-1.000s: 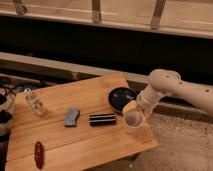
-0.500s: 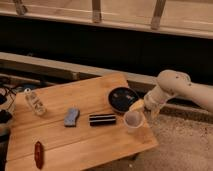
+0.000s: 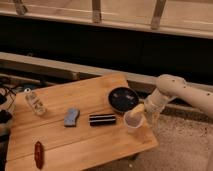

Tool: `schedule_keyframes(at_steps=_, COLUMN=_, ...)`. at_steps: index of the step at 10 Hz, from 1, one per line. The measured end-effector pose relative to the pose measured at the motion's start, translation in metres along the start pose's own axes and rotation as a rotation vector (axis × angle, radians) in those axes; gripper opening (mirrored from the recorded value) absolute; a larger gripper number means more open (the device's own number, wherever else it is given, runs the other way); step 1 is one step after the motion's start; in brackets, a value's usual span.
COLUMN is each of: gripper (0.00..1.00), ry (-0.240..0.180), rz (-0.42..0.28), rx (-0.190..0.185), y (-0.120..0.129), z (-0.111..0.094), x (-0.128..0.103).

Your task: Place the ceramic cup in the ceramic bowl

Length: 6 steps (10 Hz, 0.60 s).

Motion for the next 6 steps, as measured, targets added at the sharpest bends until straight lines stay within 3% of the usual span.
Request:
schedule_keyframes(at_steps=4, gripper=0.25, ry=-0.014, rz=-0.013, rx=0.004, y=0.013, z=-0.028, x=0.001)
schedule_keyframes(at_steps=6, gripper=0.07, ry=-0.002, rz=-0.009, rx=0.006, y=0.01, z=-0.023, x=0.001)
